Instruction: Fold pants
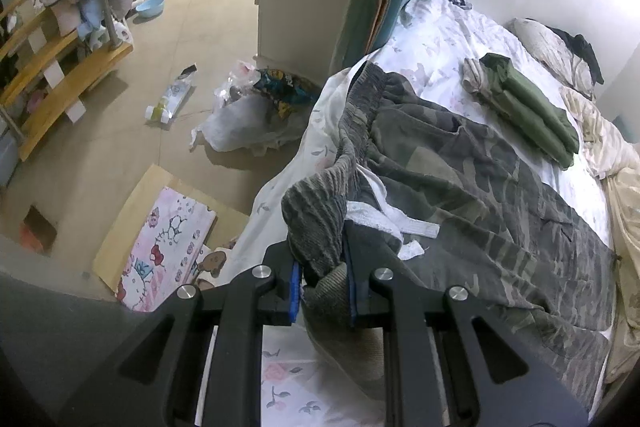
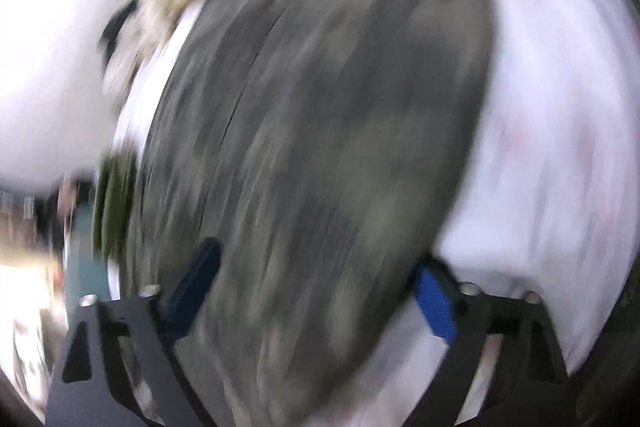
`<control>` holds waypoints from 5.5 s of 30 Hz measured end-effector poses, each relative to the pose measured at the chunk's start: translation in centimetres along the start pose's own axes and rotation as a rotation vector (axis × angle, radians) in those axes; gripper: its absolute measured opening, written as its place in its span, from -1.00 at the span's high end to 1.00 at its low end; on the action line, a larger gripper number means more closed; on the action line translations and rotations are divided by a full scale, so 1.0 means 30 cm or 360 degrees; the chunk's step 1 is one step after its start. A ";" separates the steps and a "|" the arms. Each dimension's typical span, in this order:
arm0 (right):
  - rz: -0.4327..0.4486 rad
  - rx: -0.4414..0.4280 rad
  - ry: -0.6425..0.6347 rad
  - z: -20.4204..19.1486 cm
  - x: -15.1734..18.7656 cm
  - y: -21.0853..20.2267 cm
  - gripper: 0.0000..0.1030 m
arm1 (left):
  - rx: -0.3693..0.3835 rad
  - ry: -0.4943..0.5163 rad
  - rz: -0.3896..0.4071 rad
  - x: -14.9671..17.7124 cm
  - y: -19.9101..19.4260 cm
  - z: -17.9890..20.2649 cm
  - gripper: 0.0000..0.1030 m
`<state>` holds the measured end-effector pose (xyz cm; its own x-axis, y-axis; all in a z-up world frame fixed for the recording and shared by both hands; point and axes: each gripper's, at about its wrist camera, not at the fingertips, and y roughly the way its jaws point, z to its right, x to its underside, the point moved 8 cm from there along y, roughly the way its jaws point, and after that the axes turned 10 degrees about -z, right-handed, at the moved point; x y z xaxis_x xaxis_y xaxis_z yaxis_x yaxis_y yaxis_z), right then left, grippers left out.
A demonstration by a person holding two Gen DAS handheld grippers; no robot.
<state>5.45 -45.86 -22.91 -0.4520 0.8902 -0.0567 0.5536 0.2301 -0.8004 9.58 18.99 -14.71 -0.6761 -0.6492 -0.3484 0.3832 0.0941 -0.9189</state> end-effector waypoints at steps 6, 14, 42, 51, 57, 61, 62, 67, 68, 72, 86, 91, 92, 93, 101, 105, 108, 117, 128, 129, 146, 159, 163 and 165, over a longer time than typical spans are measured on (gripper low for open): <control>0.0251 0.0110 0.0134 0.062 -0.270 -0.106 -0.11 | -0.0024 -0.0030 -0.0046 0.001 0.015 -0.026 0.72; 0.0377 0.0282 0.0221 0.127 -0.489 -0.135 0.16 | -0.0039 0.0008 -0.0057 0.009 0.016 -0.037 0.72; 0.0590 0.0204 -0.0567 -0.818 -0.804 -0.214 0.99 | 0.0127 0.0145 -0.0455 -0.305 0.042 0.142 0.73; 0.0388 0.0599 -0.0837 -1.071 -0.964 0.273 0.99 | -0.0019 0.0380 -0.0482 -0.560 0.275 0.357 0.73; 0.0277 0.0821 -0.0976 -1.103 -0.986 0.593 0.99 | -0.0040 0.0472 -0.0544 -0.624 0.483 0.443 0.63; 0.0175 0.0880 -0.1083 -1.090 -0.960 0.689 0.83 | -0.0003 0.0462 -0.0437 -0.657 0.480 0.451 -0.13; 0.0167 0.0866 -0.1112 -1.094 -0.952 0.689 0.73 | -0.0009 0.0445 -0.0386 -0.667 0.458 0.436 -0.53; 0.0340 0.0967 -0.1384 -1.164 -0.898 0.602 -0.41 | 0.0092 0.0444 -0.0094 -0.719 0.307 0.372 -0.60; 0.0352 0.0948 -0.1403 -1.173 -0.882 0.582 -0.41 | 0.0089 0.0459 -0.0055 -0.719 0.283 0.350 -0.62; 0.0215 0.0622 -0.1624 -1.278 -0.648 0.543 -0.41 | 0.0104 0.0525 -0.0177 -0.637 0.283 0.254 -0.62; -0.0839 -0.0348 -0.2584 -1.669 0.989 0.740 -0.42 | 0.0114 0.0548 -0.0228 -0.554 0.340 0.045 -0.64; -0.1008 -0.0309 -0.2795 -1.739 1.311 0.872 -0.50 | 0.0173 0.0551 -0.0246 -0.565 0.351 0.002 -0.64; -0.1027 -0.0274 -0.2822 -1.733 1.346 0.897 -0.50 | 0.0184 0.0574 -0.0248 -0.562 0.350 0.004 -0.64; -0.1048 -0.0213 -0.2846 -1.731 1.376 0.936 -0.49 | 0.0195 0.0592 -0.0254 -0.560 0.349 0.009 -0.64; -0.1041 -0.0395 -0.3014 -1.693 1.407 0.700 0.79 | 0.0499 0.1214 -0.0202 -0.487 0.248 0.105 -0.67; -0.1026 -0.0514 -0.3059 -1.688 1.387 0.488 0.79 | 0.0549 0.1606 -0.0069 -0.413 0.204 0.125 -0.73; -0.0995 -0.0541 -0.3108 -1.671 1.382 0.370 0.79 | 0.0689 0.1712 -0.0009 -0.367 0.160 0.172 -0.73; -0.1022 -0.0558 -0.3202 -1.633 1.413 0.259 0.79 | 0.0970 0.1865 0.0128 -0.299 0.141 0.342 -0.66; -0.1100 -0.0549 -0.3449 -1.630 1.439 0.255 0.81 | 0.1042 0.1820 0.0138 -0.352 0.118 0.327 -0.71; -0.1117 -0.0565 -0.3451 -1.627 1.437 0.250 0.81 | 0.1042 0.1815 0.0165 -0.367 0.110 0.329 -0.80; -0.1024 -0.0531 -0.3411 -1.688 1.447 0.361 0.85 | 0.1215 0.1906 -0.0122 -0.295 0.183 0.310 0.75; -0.1136 -0.0242 -0.3473 -1.782 1.635 0.939 1.00 | 0.1312 0.1163 -0.0449 -0.377 0.405 0.188 0.76; -0.1131 -0.0195 -0.3469 -1.781 1.679 1.007 1.00 | 0.1251 0.1160 -0.0479 -0.353 0.413 0.175 0.76; -0.1107 -0.0203 -0.3444 -1.783 1.661 0.983 1.00 | 0.1252 0.1126 -0.0496 -0.358 0.415 0.176 0.75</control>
<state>36.66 26.32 -17.42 -0.3149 -0.9016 -0.2965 0.0158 0.3073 -0.9515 24.92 23.16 -21.42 -0.9242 0.0413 -0.3797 0.2569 -0.6684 -0.6980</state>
